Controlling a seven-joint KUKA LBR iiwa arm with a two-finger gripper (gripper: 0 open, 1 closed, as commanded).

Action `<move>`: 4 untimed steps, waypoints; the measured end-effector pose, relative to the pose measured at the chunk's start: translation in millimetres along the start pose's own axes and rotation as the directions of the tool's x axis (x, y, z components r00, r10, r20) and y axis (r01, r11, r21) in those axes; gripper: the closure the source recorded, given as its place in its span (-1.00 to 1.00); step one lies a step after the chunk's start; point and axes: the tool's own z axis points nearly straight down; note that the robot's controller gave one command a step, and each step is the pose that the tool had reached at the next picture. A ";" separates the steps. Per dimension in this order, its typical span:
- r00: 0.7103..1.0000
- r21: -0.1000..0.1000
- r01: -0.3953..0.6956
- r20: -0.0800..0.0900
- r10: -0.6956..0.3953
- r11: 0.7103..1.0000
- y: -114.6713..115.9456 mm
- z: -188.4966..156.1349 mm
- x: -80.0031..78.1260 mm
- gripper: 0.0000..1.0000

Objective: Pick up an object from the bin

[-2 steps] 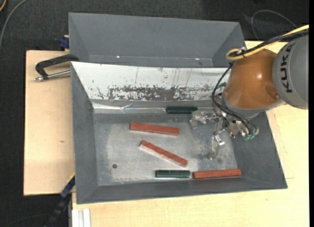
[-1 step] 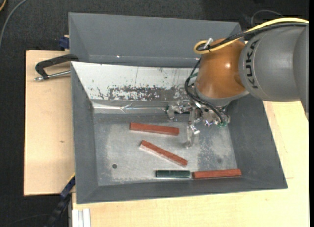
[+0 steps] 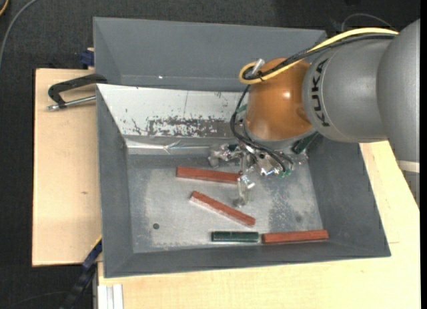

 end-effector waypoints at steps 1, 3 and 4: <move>1.000 0.002 -0.002 0.000 0.002 1.000 -2.0 -0.3 0.6 1.00; 0.953 0.003 0.302 0.002 -0.302 0.953 48.6 -151.2 72.3 -1.00; 0.915 -0.004 0.404 -0.006 -0.404 0.915 62.3 8.6 48.9 -1.00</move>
Offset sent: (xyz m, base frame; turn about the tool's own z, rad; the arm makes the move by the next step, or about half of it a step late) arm 0.0000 0.0000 0.0000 0.0000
